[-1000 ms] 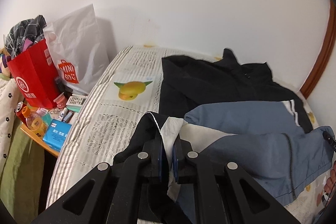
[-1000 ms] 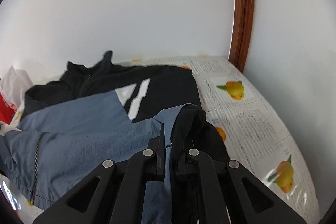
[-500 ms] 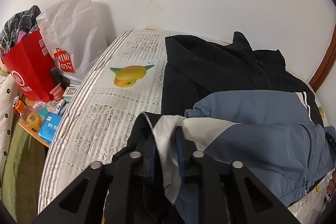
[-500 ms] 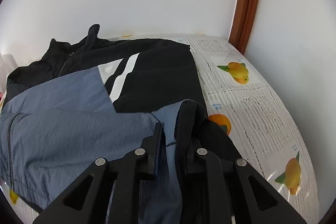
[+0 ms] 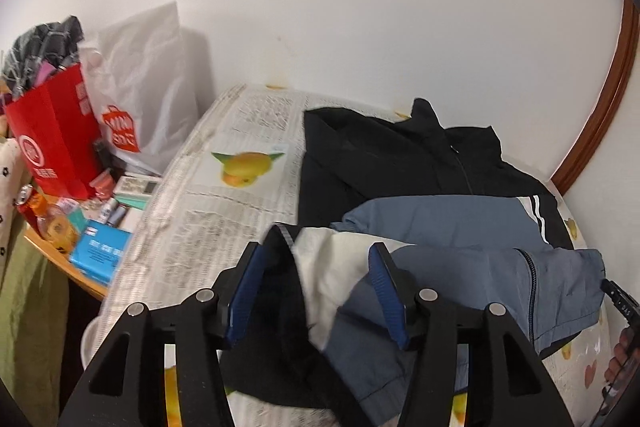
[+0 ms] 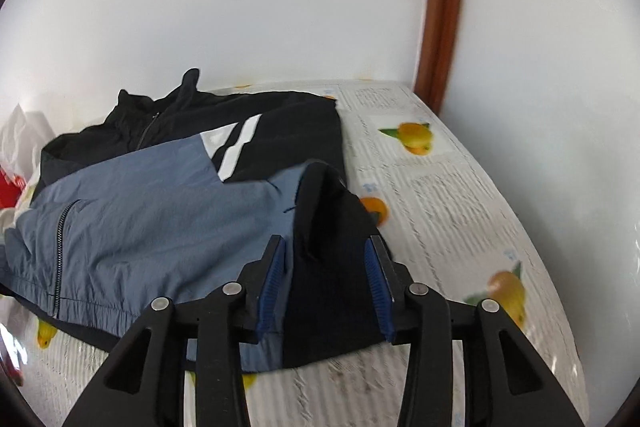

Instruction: Fold large clothes

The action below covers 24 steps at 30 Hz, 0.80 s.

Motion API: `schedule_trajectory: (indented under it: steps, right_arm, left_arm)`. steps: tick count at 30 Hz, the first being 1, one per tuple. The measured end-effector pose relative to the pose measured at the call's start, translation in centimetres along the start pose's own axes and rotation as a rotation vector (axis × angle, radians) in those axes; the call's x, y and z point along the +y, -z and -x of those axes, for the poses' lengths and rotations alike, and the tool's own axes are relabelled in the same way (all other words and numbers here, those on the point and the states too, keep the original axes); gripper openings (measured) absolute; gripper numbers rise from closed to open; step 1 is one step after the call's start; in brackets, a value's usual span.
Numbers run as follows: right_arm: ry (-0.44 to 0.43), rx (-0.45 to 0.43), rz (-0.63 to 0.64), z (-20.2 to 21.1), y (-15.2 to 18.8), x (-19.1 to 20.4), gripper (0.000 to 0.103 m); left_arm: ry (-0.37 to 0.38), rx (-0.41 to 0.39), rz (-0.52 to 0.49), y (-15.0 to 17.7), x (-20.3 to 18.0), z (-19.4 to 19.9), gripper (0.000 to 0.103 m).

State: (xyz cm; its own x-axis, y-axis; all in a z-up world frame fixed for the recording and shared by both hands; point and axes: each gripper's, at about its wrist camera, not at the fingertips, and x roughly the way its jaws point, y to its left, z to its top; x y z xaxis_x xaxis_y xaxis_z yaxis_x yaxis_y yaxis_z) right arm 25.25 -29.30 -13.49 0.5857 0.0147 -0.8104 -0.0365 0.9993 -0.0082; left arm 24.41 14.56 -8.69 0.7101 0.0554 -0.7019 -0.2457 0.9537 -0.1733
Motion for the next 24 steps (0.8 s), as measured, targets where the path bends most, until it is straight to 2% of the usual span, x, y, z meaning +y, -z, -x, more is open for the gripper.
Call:
schedule_trajectory:
  steps: [5,13,16,18,24]
  right_arm:
    - [-0.007,0.041,-0.031,0.4,1.3,-1.4,0.046]
    - [0.017,0.007,-0.063,2.3,2.4,-3.3,0.048]
    - [0.0,0.051,-0.086,0.8,2.7,-4.0,0.048]
    - [-0.041,0.089,-0.097,-0.9,3.0,-4.1,0.049]
    - [-0.089,0.135,-0.119,-4.2,3.7,-3.9,0.049]
  left_arm:
    - [-0.023,0.022,0.019,1.3,2.3,0.8,0.052]
    - [-0.023,0.091,0.045,4.4,5.0,0.3,0.052]
    - [0.002,0.122,0.06,5.1,5.3,-0.6,0.052]
    - [0.008,0.14,0.056,5.4,5.1,-1.3,0.052]
    - [0.03,0.19,0.054,6.2,4.7,-3.2,0.052]
